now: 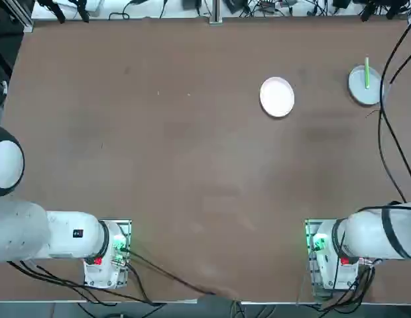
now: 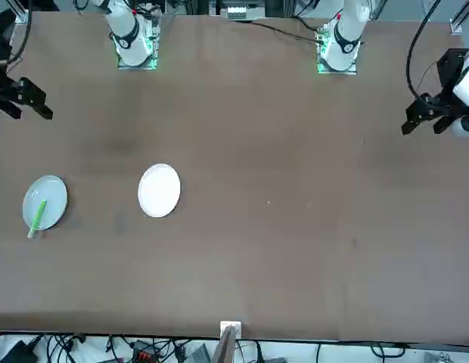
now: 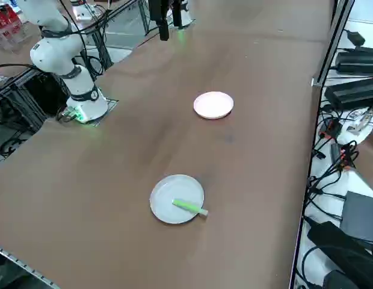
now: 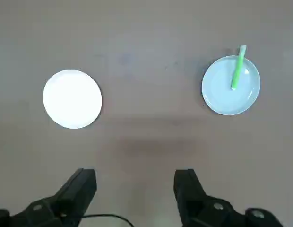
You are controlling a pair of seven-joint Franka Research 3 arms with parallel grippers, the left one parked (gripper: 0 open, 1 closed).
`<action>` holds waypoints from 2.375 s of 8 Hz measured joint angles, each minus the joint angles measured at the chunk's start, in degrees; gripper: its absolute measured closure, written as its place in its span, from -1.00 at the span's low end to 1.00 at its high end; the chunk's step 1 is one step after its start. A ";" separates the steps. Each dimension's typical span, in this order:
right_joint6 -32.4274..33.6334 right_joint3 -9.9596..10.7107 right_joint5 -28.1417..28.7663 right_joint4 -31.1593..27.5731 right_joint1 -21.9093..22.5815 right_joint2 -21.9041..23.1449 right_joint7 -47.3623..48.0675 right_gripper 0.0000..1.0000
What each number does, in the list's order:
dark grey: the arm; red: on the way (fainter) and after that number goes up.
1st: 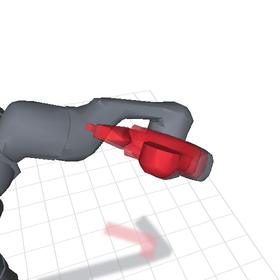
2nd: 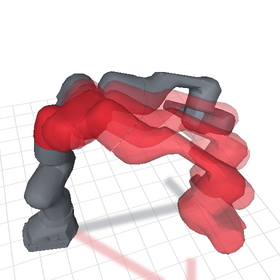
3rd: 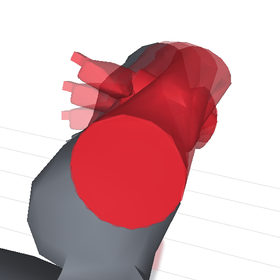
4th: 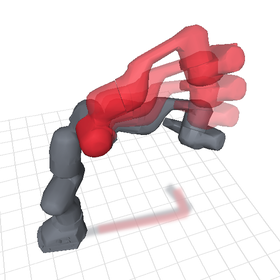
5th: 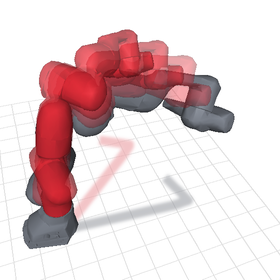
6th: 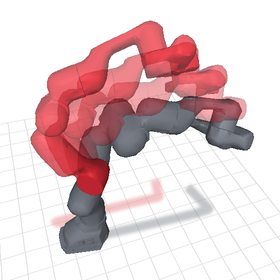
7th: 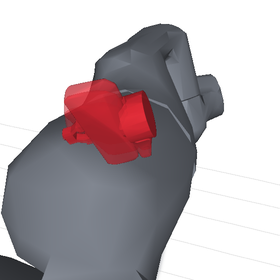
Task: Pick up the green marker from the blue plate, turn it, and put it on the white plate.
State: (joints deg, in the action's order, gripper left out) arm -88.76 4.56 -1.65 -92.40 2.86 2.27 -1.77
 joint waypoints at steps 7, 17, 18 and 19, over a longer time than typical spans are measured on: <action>-5.80 0.49 -0.01 -0.02 -2.80 -5.48 0.10 -1.00; -42.61 0.93 1.70 -3.17 -21.30 -32.87 -20.80 -0.81; -45.37 0.93 1.85 -3.19 -21.70 -34.70 -21.08 -0.75; -47.95 0.89 1.86 -3.20 -21.88 -36.29 -21.14 -0.70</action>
State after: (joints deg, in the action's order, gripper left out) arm -136.71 5.45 0.20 -95.60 -19.02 -34.02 -22.91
